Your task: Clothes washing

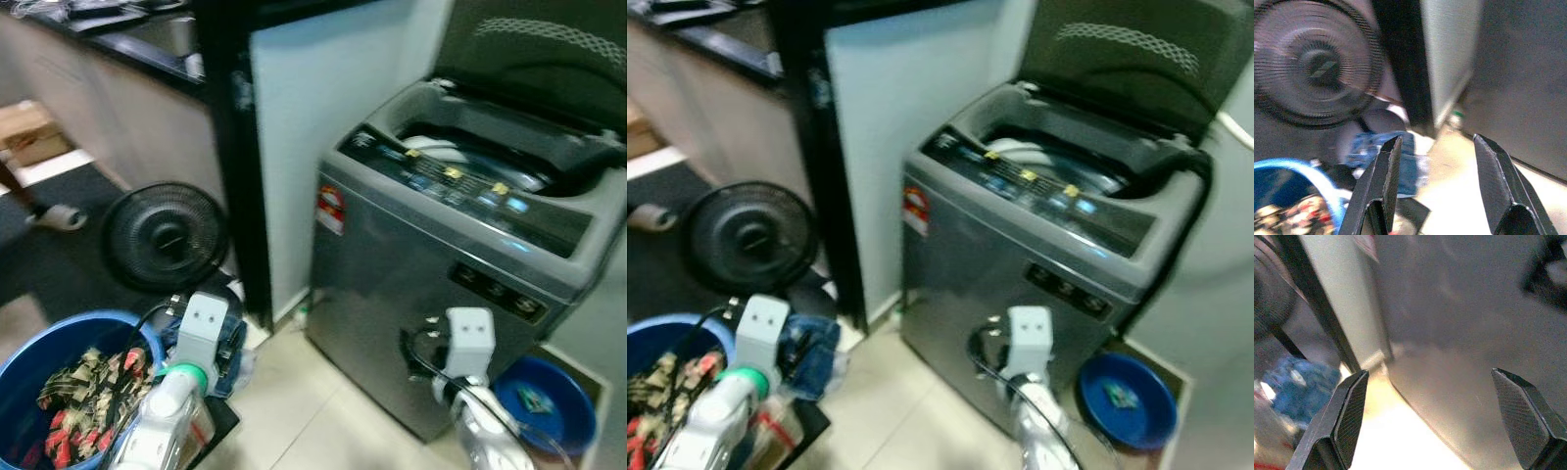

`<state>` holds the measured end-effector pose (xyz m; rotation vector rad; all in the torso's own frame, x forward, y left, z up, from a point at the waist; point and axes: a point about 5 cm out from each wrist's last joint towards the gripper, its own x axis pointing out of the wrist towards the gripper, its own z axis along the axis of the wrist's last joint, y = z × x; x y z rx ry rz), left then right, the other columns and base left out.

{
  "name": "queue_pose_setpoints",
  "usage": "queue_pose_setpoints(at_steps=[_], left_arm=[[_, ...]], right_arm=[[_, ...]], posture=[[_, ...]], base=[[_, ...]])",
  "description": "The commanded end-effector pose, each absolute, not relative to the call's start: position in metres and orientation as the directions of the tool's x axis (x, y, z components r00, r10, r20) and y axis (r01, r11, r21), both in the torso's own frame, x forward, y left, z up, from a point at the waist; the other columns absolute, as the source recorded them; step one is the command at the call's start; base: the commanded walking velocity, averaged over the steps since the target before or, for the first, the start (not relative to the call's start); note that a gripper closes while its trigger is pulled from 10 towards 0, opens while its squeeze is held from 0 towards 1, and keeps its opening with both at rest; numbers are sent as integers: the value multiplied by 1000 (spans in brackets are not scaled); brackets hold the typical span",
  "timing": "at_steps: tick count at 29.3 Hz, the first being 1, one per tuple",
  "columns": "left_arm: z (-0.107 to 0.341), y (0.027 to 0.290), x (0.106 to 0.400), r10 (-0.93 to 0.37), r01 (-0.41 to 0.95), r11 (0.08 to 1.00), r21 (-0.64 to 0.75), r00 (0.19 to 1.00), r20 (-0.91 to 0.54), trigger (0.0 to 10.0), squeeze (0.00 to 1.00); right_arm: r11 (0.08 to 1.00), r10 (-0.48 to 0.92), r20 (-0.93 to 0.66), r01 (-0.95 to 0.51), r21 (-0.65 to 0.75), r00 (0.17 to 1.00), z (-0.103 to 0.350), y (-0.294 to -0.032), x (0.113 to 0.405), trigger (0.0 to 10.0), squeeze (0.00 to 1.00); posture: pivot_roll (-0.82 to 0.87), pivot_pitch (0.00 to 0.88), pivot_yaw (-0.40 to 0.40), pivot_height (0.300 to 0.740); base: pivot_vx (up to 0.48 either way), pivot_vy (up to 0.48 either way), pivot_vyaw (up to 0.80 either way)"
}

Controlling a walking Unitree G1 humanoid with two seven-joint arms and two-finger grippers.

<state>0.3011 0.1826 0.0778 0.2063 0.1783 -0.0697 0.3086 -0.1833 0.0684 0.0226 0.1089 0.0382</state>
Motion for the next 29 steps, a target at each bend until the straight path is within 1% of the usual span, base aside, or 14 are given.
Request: queue_pose_setpoints(at_steps=[1,10,29], left_arm=[[74,182,300,-48,87,977,197,980,-192,10000,0],[76,184,303,-38,74,976,206,985,-171,10000,0],[76,177,303,-43,74,979,192,986,-163,10000,0]], right_arm=[[999,27,-132,-23,36,991,59,-187,304,10000,0],[999,21,-119,-17,33,993,59,-190,304,10000,0],[999,32,-110,-30,23,993,57,-190,304,10000,0]], posture=[[26,27,13,740],[25,32,7,740],[22,38,4,740]], base=[[0,0,794],[0,0,794],[0,0,794]])
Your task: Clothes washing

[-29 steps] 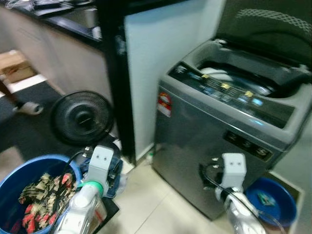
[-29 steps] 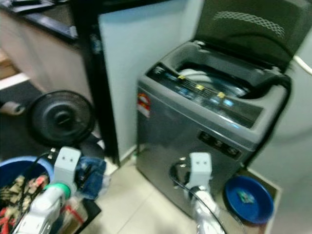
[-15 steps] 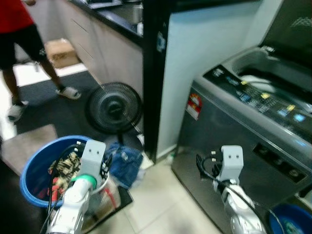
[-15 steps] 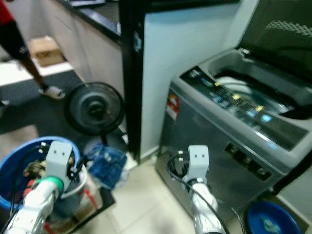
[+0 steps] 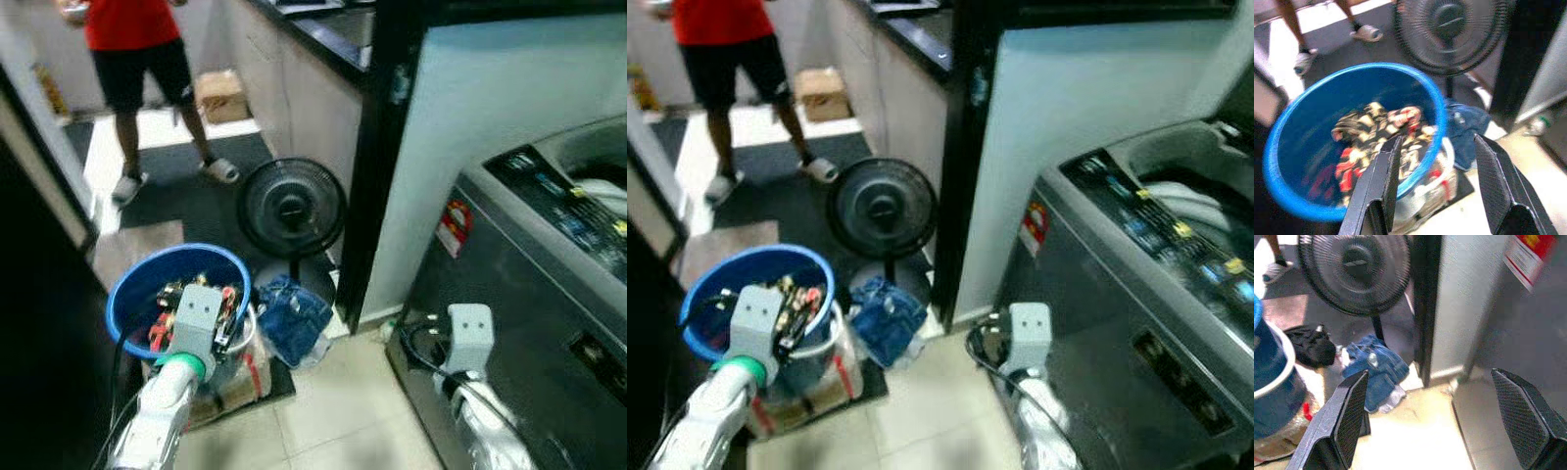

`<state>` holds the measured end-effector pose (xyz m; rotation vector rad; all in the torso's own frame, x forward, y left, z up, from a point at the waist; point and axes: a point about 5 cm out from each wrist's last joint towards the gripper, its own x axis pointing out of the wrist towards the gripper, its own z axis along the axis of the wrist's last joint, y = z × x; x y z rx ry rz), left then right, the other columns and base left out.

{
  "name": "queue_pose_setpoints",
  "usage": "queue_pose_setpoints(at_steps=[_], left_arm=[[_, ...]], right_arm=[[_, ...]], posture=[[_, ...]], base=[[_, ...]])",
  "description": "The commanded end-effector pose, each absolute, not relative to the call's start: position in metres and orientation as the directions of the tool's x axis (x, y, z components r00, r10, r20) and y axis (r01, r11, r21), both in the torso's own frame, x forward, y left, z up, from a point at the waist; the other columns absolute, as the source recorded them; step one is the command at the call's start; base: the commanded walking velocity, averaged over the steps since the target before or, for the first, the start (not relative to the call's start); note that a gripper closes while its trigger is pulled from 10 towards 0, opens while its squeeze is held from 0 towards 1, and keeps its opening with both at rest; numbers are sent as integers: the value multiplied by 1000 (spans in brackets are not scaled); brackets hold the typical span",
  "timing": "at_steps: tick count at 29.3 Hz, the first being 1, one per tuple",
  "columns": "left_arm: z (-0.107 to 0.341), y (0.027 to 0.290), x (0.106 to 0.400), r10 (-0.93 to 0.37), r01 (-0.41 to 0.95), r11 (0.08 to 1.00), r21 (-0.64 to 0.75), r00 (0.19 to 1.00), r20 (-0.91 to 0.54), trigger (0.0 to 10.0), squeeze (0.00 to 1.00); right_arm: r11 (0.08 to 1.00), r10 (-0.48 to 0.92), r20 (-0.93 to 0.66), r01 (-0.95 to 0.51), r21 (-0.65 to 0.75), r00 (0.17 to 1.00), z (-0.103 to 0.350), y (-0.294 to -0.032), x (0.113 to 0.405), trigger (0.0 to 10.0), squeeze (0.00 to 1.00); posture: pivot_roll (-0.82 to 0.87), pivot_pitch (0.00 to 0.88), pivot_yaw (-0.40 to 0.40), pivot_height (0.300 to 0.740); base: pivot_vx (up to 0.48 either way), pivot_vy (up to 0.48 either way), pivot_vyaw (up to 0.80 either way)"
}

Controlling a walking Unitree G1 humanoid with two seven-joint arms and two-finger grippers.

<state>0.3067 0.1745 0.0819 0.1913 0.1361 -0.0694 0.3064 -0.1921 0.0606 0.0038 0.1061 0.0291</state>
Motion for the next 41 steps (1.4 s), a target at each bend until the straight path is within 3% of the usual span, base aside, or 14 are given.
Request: queue_pose_setpoints(at_steps=[1,21,41], left_arm=[[76,177,303,-43,74,979,192,986,-163,10000,0],[77,176,304,-27,57,975,215,990,-142,10000,0],[74,172,306,-23,54,975,216,989,-146,10000,0]], right_arm=[[999,32,-110,-30,23,993,57,-190,304,10000,0],[998,64,-89,-65,-3,994,60,-181,307,10000,0],[997,69,-83,-70,-11,994,59,-179,307,10000,0]], posture=[[22,38,4,740],[24,42,6,740],[18,35,8,740]], base=[[0,0,794],[14,0,791],[480,0,0]])
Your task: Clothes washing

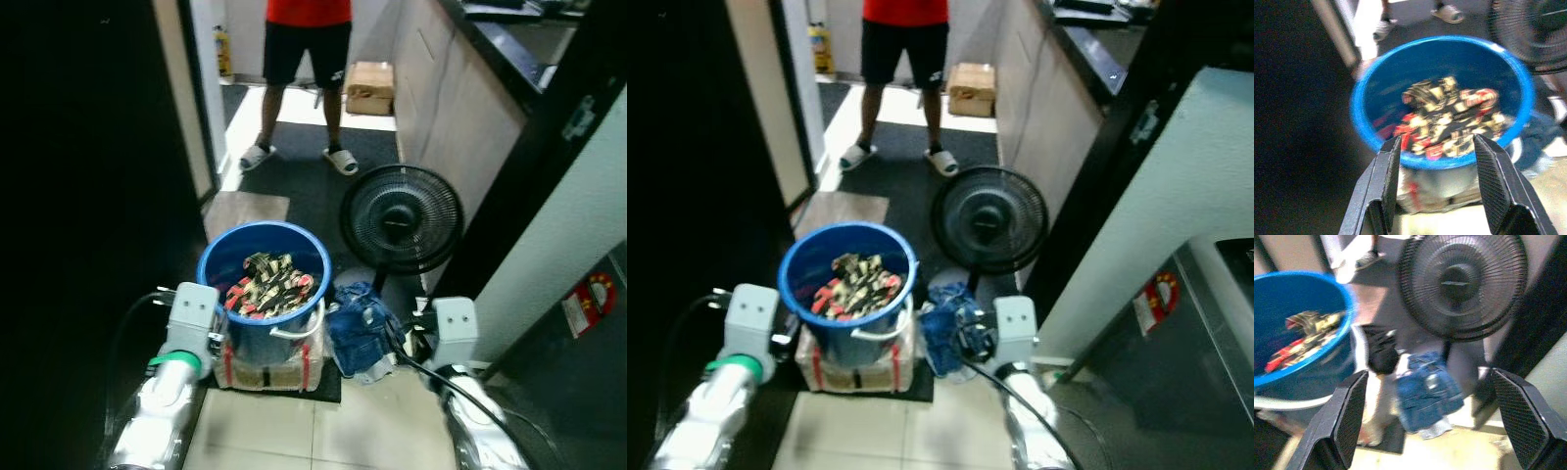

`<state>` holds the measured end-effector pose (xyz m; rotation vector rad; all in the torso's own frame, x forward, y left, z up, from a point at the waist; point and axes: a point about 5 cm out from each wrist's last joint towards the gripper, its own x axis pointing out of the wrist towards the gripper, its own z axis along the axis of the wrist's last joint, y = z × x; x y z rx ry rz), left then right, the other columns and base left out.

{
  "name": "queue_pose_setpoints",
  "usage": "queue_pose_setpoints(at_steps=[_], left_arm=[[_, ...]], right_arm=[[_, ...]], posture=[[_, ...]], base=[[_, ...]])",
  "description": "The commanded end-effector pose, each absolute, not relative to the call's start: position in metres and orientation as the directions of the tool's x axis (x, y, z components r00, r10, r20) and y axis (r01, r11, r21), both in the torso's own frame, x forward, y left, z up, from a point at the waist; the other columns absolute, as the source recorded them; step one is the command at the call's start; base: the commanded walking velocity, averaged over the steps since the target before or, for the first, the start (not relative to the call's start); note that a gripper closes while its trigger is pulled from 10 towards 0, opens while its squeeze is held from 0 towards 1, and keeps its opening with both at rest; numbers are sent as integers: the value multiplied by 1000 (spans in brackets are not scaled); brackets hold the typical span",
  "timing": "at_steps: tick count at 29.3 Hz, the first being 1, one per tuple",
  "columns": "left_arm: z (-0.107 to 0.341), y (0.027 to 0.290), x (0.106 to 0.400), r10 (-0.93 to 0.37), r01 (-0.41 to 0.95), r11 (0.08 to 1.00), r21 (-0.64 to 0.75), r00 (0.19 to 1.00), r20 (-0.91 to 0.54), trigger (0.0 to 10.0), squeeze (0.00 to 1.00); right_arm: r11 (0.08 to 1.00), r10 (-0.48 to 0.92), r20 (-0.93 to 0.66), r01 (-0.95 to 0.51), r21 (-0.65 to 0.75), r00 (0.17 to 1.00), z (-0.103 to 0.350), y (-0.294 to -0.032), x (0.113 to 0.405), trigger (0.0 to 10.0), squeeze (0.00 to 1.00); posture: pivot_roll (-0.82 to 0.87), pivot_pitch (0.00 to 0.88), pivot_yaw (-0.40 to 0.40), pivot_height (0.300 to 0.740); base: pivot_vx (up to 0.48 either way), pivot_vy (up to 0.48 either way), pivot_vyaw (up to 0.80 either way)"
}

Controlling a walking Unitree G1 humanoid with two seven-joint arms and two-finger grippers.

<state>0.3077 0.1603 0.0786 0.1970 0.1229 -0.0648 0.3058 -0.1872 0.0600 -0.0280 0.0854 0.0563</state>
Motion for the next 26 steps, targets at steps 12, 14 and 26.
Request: queue_pose_setpoints(at_steps=[12,14,26], left_arm=[[74,172,306,-22,54,975,217,989,-146,10000,0],[74,172,306,-21,53,975,217,989,-147,10000,0],[73,171,305,-21,51,980,194,988,-152,10000,0]], right_arm=[[998,62,-85,-63,-16,994,59,-182,306,10000,0],[998,56,-86,-58,-22,995,59,-183,306,10000,0],[999,41,-74,-41,4,996,60,-185,305,10000,0]], posture=[[15,41,9,740],[16,43,9,740],[12,52,9,740]], base=[[473,0,295],[446,0,794],[0,0,0]])
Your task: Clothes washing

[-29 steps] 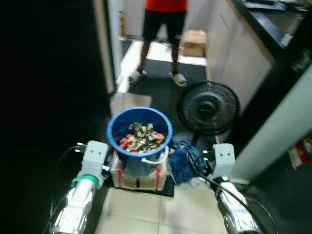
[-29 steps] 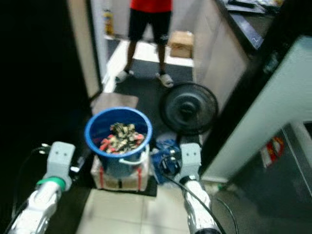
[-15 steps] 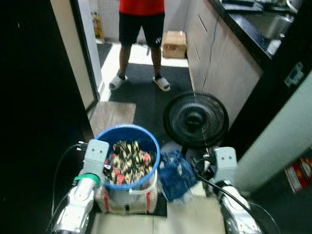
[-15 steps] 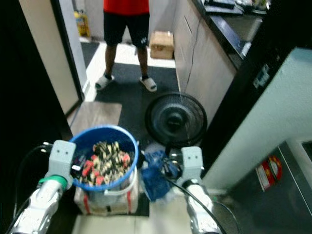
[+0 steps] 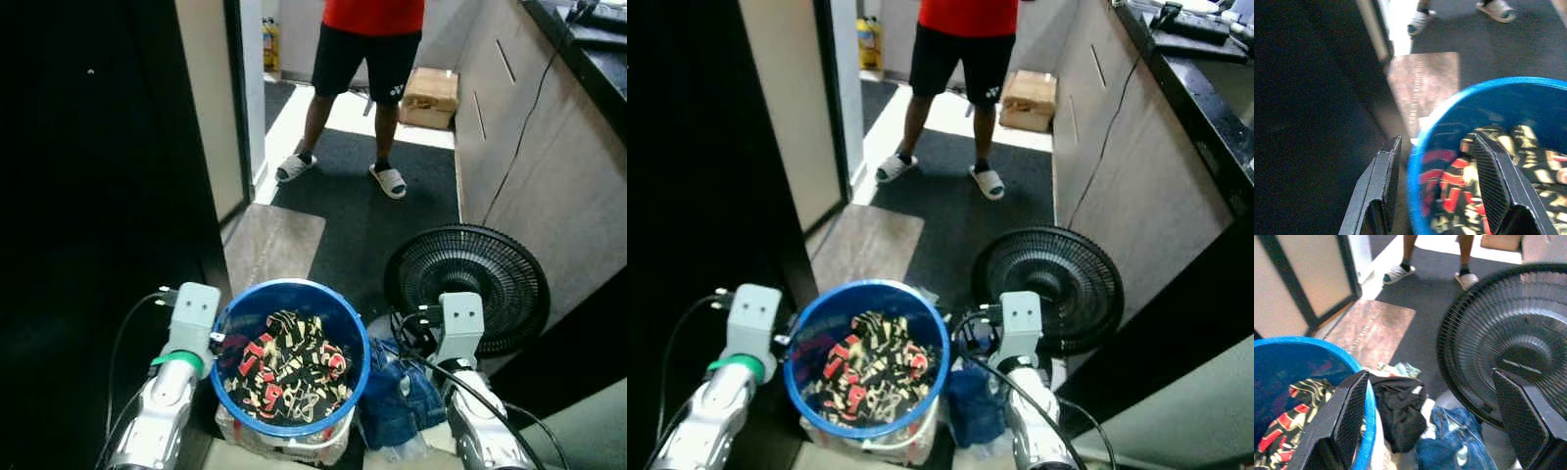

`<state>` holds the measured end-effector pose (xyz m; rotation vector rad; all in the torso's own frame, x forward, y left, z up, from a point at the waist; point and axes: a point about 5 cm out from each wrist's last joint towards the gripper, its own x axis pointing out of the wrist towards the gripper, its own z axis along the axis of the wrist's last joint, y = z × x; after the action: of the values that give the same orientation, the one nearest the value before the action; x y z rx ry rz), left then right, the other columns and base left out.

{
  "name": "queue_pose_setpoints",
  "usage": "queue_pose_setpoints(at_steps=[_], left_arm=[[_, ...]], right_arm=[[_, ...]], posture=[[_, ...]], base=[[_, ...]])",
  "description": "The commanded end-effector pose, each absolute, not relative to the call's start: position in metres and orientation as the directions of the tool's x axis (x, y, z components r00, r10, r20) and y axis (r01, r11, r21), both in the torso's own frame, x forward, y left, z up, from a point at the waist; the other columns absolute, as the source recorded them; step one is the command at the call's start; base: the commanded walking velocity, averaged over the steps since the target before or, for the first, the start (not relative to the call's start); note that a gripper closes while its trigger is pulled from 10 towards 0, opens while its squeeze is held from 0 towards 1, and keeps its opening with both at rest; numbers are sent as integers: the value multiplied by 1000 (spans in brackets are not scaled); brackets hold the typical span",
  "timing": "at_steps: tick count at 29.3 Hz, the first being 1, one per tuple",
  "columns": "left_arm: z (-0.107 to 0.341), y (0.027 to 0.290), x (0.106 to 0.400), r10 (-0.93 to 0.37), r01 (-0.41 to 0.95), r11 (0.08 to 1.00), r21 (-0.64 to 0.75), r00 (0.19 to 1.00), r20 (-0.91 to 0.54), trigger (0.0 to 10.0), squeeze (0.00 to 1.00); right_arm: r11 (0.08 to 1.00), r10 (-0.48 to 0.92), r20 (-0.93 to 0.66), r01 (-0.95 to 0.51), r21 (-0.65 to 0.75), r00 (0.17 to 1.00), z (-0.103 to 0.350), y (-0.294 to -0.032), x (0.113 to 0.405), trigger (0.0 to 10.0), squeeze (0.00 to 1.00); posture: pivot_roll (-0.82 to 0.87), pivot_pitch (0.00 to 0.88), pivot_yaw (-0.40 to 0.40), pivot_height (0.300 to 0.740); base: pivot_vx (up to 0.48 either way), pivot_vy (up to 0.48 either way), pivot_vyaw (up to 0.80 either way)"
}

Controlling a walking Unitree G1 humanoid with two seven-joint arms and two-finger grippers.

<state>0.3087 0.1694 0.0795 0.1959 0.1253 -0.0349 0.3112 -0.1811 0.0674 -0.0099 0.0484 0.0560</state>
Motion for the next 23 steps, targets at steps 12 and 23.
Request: queue_pose_setpoints(at_steps=[12,23], left_arm=[[64,167,301,-62,96,979,180,980,-188,10000,0],[63,161,300,-86,117,981,157,977,-193,10000,0]], right_arm=[[999,48,-63,-49,-7,997,60,-182,303,10000,0],[999,48,-52,-48,-2,998,62,-182,304,10000,0]], posture=[[9,57,8,740],[10,58,7,740]], base=[[0,0,0],[0,0,0]])
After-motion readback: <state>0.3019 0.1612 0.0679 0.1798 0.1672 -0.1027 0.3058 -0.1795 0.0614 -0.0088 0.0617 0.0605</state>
